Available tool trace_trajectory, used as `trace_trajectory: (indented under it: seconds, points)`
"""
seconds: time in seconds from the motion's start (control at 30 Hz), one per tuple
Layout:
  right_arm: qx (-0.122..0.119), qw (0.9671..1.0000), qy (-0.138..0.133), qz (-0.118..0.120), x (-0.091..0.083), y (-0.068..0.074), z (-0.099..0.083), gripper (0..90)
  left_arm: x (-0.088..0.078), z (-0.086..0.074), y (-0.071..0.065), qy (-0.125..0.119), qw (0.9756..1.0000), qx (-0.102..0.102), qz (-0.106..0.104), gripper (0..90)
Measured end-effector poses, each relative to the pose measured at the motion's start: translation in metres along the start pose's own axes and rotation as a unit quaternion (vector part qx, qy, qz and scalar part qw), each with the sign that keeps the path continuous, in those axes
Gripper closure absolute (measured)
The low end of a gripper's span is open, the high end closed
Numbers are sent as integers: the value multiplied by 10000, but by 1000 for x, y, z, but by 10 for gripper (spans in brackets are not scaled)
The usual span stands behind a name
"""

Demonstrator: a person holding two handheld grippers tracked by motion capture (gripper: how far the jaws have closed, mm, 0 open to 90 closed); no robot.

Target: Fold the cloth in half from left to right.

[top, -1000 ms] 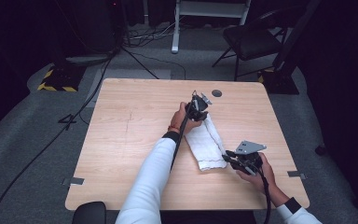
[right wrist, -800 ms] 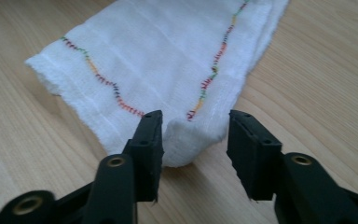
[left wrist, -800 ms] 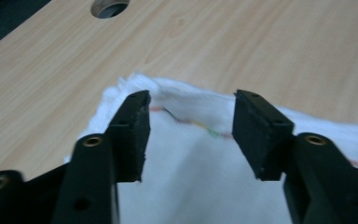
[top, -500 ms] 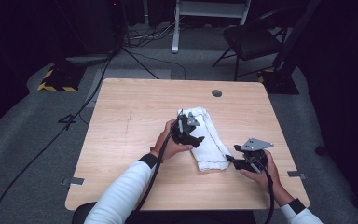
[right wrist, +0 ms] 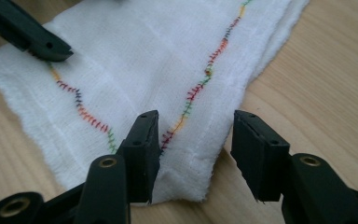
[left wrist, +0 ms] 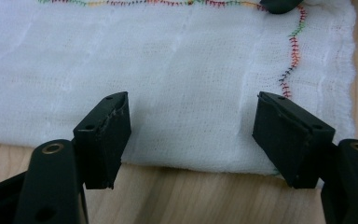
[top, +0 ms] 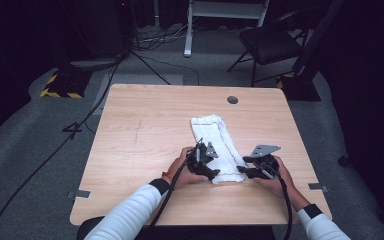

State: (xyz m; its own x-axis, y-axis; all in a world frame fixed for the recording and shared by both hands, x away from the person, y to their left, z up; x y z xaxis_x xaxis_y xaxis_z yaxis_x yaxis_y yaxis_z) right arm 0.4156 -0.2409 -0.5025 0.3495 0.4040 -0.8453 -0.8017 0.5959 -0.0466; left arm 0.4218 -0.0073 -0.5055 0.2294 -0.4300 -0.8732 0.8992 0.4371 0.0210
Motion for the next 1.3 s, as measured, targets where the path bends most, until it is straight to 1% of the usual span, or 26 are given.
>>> trace_trajectory:
  seconds: [0.03,0.1,0.13,0.2,0.27,0.33,0.37,0.5,0.6,0.67,0.73,0.8,0.87,0.93,0.97,1.0,1.03,1.1,1.17,1.23,1.27,1.3]
  points:
    - [19,9999,28,163,0,0,-1,526,0,-1,-1,-20,10000,-13,-9,286]
    - [89,9992,61,384,0,3,-1,540,-2,-6,-1,-66,10000,-19,-40,289]
    - [84,9990,73,436,1,6,-1,543,-2,-9,-2,-109,9999,-29,-55,290]
    - [42,9989,106,451,0,13,0,546,-6,-14,-5,-66,10000,20,-64,293]
    - [-60,9985,130,527,0,21,1,546,-10,-20,-7,-34,9999,88,-85,294]
    - [-133,9983,131,544,-1,30,0,540,-14,-27,-11,-53,9999,114,-115,294]
    - [-154,9982,139,557,-1,35,1,530,-16,-31,-12,-47,9998,160,-109,294]
    - [-273,9981,150,533,-2,53,2,518,-22,-44,-19,-92,9996,221,-156,294]
    - [-283,9983,128,489,-2,66,1,515,-27,-55,-23,-183,9993,251,-193,297]
    - [-306,9984,119,466,-3,72,1,501,-29,-59,-25,-176,9993,262,-196,297]
    - [-375,9983,123,436,-3,77,1,471,-33,-63,-28,-149,9993,297,-147,296]
    - [-468,9978,129,445,-3,80,3,437,-35,-65,-29,-144,9996,253,-69,289]
    - [-536,9974,99,480,-5,81,4,414,-37,-66,-29,-117,9997,201,22,258]
    - [-604,9969,35,506,-9,79,5,405,-39,-67,-26,-114,9998,139,28,228]
    - [-630,9969,-8,473,-12,77,5,400,-41,-67,-24,-149,9998,89,55,212]
    - [-613,9972,-68,418,-15,74,7,397,-43,-67,-21,-204,9998,25,52,209]
    - [-559,9975,-174,402,-19,70,9,397,-45,-66,-18,-198,9998,-23,79,209]
    - [-501,9974,-367,356,-26,61,13,399,-49,-64,-13,-224,9995,-92,202,212]
    - [-432,9977,-472,222,-30,52,17,403,-53,-60,-3,-214,9993,-143,261,209]
    - [-366,9977,-573,39,-32,38,25,404,-54,-55,8,-208,9986,-193,454,209]
    - [-339,9974,-630,-60,-31,32,29,414,-55,-52,14,-247,9981,-277,497,211]
    - [-328,9970,-686,-139,-31,27,33,418,-55,-50,21,-252,9979,-300,520,217]
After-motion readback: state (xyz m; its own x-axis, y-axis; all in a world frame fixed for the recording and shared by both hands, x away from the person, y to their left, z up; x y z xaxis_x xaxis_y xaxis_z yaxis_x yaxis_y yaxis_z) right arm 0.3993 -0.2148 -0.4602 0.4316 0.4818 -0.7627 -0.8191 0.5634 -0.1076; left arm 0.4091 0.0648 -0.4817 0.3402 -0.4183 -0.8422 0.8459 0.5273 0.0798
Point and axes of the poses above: each handheld gripper's, and its own axes: x roughly forward along the jaws, z roughly out of its top, y roughly to its left, the point moved 2 cm from there along x, roughly forward along the jaws, and after that the axes turned 11 degrees about y, right-handed, at the moved point
